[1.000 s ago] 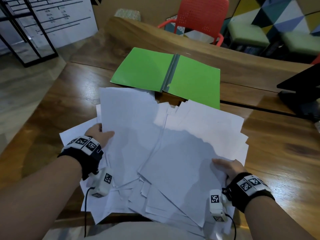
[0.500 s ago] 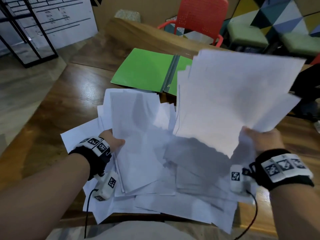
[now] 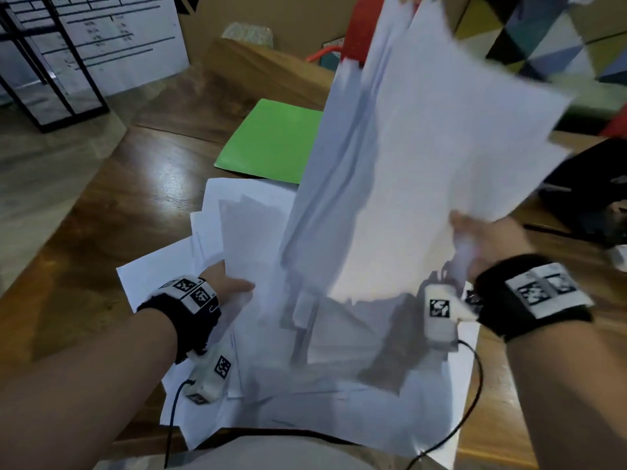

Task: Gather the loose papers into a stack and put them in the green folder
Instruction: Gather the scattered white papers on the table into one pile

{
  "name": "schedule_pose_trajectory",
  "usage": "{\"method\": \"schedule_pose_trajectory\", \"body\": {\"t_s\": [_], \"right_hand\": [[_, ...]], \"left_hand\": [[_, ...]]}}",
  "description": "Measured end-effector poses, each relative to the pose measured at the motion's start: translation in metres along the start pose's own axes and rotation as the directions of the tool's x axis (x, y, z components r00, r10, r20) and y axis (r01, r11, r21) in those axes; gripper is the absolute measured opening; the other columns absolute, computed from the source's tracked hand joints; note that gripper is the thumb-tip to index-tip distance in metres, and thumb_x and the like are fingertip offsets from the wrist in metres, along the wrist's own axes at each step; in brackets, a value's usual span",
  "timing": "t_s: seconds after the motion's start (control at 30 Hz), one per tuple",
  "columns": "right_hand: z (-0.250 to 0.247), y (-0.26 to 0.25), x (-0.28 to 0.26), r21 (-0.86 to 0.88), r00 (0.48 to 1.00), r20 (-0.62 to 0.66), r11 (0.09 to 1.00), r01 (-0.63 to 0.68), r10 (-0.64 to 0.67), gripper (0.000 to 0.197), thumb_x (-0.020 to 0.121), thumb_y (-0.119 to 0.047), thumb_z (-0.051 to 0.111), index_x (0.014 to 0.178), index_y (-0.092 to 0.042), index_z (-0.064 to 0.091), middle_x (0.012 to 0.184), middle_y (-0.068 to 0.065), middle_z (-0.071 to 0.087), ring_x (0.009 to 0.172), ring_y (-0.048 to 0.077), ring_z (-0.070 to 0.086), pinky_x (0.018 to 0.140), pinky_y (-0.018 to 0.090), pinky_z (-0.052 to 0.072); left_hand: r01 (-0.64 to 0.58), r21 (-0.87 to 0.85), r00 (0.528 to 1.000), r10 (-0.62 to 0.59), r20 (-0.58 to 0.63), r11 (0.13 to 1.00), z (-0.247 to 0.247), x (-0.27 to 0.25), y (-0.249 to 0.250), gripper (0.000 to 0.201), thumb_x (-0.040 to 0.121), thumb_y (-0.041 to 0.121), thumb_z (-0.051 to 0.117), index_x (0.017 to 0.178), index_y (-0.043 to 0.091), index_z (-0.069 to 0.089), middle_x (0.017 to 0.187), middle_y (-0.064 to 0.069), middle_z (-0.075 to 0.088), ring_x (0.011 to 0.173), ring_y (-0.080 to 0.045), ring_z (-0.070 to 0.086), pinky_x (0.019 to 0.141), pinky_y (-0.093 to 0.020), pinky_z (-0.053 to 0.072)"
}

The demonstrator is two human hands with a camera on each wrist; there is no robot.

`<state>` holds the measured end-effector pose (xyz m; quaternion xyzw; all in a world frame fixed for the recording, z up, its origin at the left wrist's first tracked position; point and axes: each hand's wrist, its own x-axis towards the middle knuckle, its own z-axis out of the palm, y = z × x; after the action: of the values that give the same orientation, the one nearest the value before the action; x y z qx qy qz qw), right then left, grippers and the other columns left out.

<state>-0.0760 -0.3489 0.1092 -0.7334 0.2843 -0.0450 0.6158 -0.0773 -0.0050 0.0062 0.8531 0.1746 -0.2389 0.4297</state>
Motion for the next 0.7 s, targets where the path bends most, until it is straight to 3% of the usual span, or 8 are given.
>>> {"method": "schedule_pose_trajectory", "body": {"t_s": [0.07,0.1,0.17,0.23,0.3,0.47,0.6,0.7], "right_hand": [[0.014,0.044,0.010,-0.020,0.988,0.092,0.992,-0.123,0.125,0.018,0.058,-0.009,0.084,0.058,-0.004,0.067,0.055,0.002,0.067,0.065,0.023,0.064,0.077,0.034,0.050],[0.022,0.063,0.012,-0.043,0.977,0.128,0.985,-0.165,0.170,0.015,0.056,-0.003,0.083,0.058,-0.004,0.068,0.055,0.001,0.069,0.078,0.028,0.063,0.082,0.041,0.049],[0.038,0.093,0.005,-0.173,0.951,0.177,0.960,-0.222,0.252,0.008,0.065,0.001,0.074,0.071,-0.003,0.070,0.069,0.005,0.070,0.087,0.029,0.061,0.076,0.036,0.050],[0.055,0.108,-0.007,-0.356,0.955,0.145,0.914,-0.193,0.258,0.017,0.075,-0.004,0.066,0.093,-0.004,0.065,0.086,0.009,0.064,0.083,0.023,0.059,0.064,0.026,0.046],[0.066,0.114,-0.016,-0.390,0.958,0.138,0.903,-0.180,0.251,0.029,0.078,-0.006,0.063,0.108,-0.006,0.061,0.093,0.009,0.060,0.083,0.021,0.058,0.068,0.026,0.044],[0.082,0.124,-0.022,-0.289,0.955,0.202,0.945,-0.152,0.215,0.037,0.077,-0.006,0.066,0.114,-0.003,0.062,0.104,0.013,0.067,0.098,0.030,0.065,0.085,0.037,0.052],[0.077,0.124,-0.020,-0.161,0.955,0.228,0.975,-0.154,0.188,0.050,0.070,-0.016,0.076,0.116,-0.002,0.061,0.105,0.014,0.068,0.097,0.032,0.066,0.092,0.046,0.052],[0.071,0.124,-0.019,-0.071,0.974,0.198,0.993,-0.098,0.110,0.074,0.052,-0.038,0.086,0.114,-0.010,0.057,0.103,0.015,0.069,0.094,0.033,0.067,0.087,0.050,0.054]], "left_hand": [[0.027,-0.024,0.999,-0.027,-0.022,0.999,0.002,0.000,0.002,0.049,0.087,0.021,0.060,0.129,0.000,0.048,0.134,-0.019,0.052,0.124,-0.033,0.048,0.092,-0.029,0.035],[0.037,-0.044,0.999,-0.038,-0.025,0.998,0.004,0.001,0.003,0.050,0.090,0.027,0.054,0.132,0.001,0.044,0.138,-0.018,0.049,0.126,-0.033,0.046,0.097,-0.030,0.034],[0.035,-0.080,0.999,-0.035,0.001,0.996,0.010,0.001,0.004,0.053,0.093,0.036,0.045,0.137,0.008,0.040,0.142,-0.014,0.045,0.129,-0.030,0.044,0.099,-0.028,0.032],[0.013,-0.106,1.000,-0.011,0.015,0.994,0.016,0.002,0.005,0.054,0.092,0.041,0.045,0.138,0.013,0.040,0.142,-0.011,0.046,0.128,-0.030,0.045,0.095,-0.027,0.031],[0.004,-0.131,1.000,-0.004,0.005,0.991,0.023,0.002,0.007,0.054,0.088,0.037,0.053,0.135,0.012,0.043,0.138,-0.012,0.050,0.125,-0.030,0.048,0.092,-0.027,0.032],[-0.020,-0.126,0.999,0.025,0.035,0.992,0.024,0.006,0.003,0.055,0.077,0.021,0.071,0.126,0.006,0.050,0.123,-0.013,0.060,0.104,-0.026,0.057,0.083,-0.028,0.038],[-0.071,-0.245,0.991,0.096,0.090,0.967,0.011,0.000,-0.006,0.075,0.050,0.031,0.087,0.114,0.003,0.060,0.112,-0.016,0.068,0.104,-0.032,0.063,0.096,-0.044,0.047],[-0.072,-0.525,0.963,0.196,0.185,0.848,-0.001,-0.010,-0.012,0.080,0.018,0.043,0.092,0.087,0.007,0.074,0.090,-0.011,0.076,0.085,-0.029,0.071,0.081,-0.040,0.057]]}}
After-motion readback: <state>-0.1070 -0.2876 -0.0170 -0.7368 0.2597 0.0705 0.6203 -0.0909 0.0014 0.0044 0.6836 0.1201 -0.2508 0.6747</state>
